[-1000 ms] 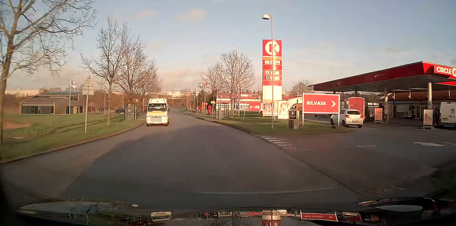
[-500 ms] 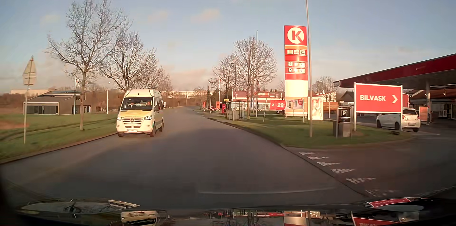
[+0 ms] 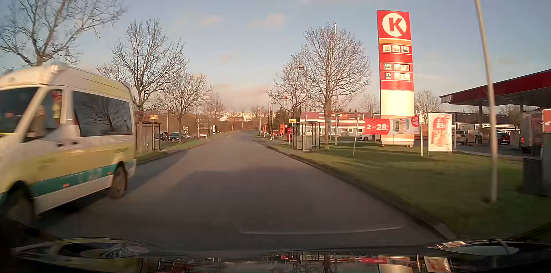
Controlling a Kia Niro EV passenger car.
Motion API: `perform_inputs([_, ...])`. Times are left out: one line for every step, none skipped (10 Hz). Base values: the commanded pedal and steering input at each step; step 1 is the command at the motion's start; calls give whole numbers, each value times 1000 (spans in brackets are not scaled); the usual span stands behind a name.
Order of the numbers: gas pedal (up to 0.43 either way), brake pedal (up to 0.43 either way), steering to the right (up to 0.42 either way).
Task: Follow the waypoints while adhering to traffic rules and regulations
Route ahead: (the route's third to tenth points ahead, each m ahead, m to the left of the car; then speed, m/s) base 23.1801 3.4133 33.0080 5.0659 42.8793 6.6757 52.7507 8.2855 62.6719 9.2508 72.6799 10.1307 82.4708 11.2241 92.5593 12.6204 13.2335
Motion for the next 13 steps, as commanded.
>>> perform_inputs([197, 0, -41])
perform_inputs([197, 0, -41])
perform_inputs([197, 0, -41])
perform_inputs([197, 0, -41])
perform_inputs([197, 0, -41])
perform_inputs([197, 0, -40])
perform_inputs([189, 0, -35])
perform_inputs([189, 0, -28])
perform_inputs([189, 0, -24])
perform_inputs([189, 0, -23])
perform_inputs([177, 0, -23])
perform_inputs([177, 0, -20])
perform_inputs([177, 0, -16])
